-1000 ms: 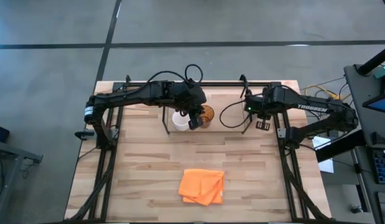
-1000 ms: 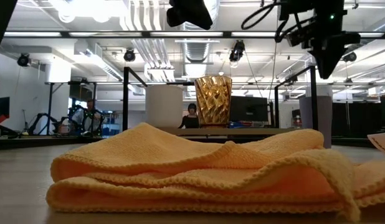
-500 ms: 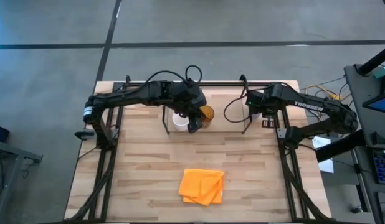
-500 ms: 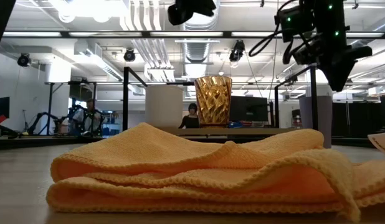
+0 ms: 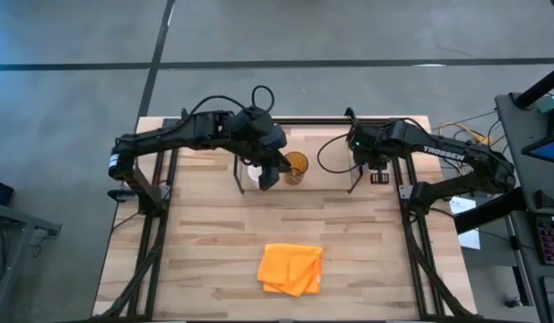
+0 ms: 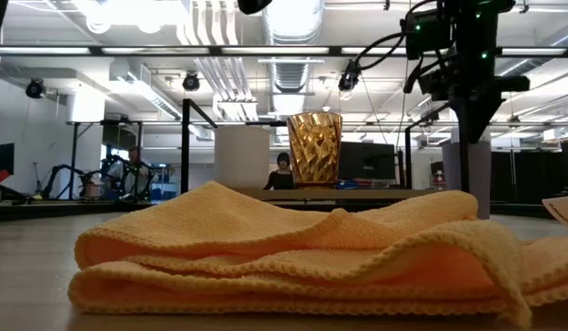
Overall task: Stack small to large cups/mugs on shelf
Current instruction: Put the blue cup on the shelf
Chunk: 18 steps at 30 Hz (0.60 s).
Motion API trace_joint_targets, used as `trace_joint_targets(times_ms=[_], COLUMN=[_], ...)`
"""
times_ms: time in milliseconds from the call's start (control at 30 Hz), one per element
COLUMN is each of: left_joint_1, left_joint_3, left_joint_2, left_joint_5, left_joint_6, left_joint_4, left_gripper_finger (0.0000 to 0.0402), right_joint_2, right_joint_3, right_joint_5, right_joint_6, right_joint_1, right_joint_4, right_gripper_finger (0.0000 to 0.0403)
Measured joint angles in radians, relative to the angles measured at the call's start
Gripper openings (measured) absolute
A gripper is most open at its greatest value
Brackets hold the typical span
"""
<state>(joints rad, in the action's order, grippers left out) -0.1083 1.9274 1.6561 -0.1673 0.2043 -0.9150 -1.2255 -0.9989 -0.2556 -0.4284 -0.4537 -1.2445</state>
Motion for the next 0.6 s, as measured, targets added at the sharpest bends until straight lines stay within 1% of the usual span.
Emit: trace_joint_targets(times_ms=[133,400,600], left_joint_1=[0.0,-0.001,-0.001], left_joint_3=[-0.001,-0.001,-0.002], left_joint_2=[-0.016,-0.022,-0.022], left_joint_5=[0.0,0.0,0.0], left_joint_6=[0.0,-0.007,-0.009], left_joint_4=[0.0,0.0,0.0], left_gripper_finger=[0.0059,0.0059,0.0059], right_joint_2=[0.0,-0.001,-0.001], right_joint_3=[0.0,0.016,0.056], right_joint_5=[-0.01,0.055,0.055], right_joint_6=[-0.003,0.002,0.008], right_joint_1=[-0.023,-0.061,-0.063], right_joint_4=[0.032,0.034,0.037], right_gripper_finger=[0.0068,0.0068,0.0065])
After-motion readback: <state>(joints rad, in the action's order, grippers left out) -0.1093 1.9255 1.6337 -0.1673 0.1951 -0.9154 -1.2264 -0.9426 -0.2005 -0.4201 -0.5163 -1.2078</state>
